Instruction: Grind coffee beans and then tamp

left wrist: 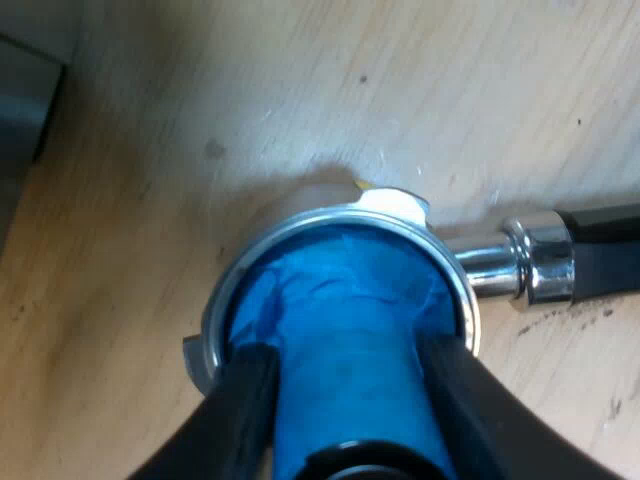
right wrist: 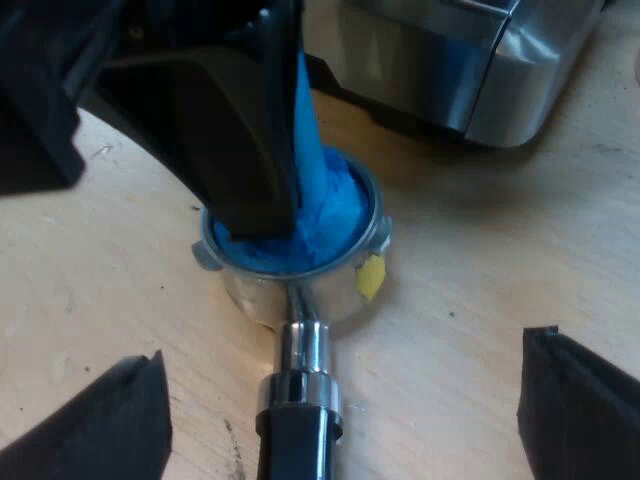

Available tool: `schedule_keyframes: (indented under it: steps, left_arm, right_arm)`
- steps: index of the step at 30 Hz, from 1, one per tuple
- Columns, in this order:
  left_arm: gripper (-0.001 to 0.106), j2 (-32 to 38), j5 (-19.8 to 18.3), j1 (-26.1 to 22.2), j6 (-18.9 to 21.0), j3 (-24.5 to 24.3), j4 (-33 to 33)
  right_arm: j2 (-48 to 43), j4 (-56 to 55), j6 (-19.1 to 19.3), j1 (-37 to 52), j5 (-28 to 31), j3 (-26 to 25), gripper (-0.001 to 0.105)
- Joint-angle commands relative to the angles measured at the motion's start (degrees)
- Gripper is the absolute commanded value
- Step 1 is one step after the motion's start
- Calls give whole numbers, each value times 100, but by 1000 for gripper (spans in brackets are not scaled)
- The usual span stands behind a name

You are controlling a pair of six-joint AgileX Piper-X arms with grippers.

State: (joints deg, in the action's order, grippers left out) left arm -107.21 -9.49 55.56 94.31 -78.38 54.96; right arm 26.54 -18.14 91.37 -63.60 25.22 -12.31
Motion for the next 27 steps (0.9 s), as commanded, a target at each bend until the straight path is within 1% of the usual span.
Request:
schedule_keyframes:
  steps: [1, 3, 7, 9, 12, 20, 25, 27]
  left_arm:
    - [0, -211, 223, 216, 55, 70, 56]
    - [0, -268, 432, 417, 55, 70, 56]
    - [0, -360, 613, 633, 55, 70, 56]
    - [0, -404, 812, 746, 65, 70, 56]
    - [0, -407, 821, 762, 145, 70, 56]
    - [0, -468, 821, 762, 184, 70, 31]
    - [0, -497, 821, 762, 184, 70, 113]
    - [0, -487, 821, 762, 184, 55, 245]
  right_arm:
    - [4, 34, 12, -2, -19, -16, 72]
    - [4, 34, 12, -2, -19, -16, 72]
    - [4, 34, 12, -2, -19, -16, 72]
    - [4, 34, 12, -2, -19, -16, 72]
    - [4, 34, 12, -2, -19, -16, 72]
    - [4, 34, 12, -2, -19, -16, 72]
    - [4, 34, 12, -2, -19, -16, 72]
    - [4, 34, 12, -2, -19, -16, 72]
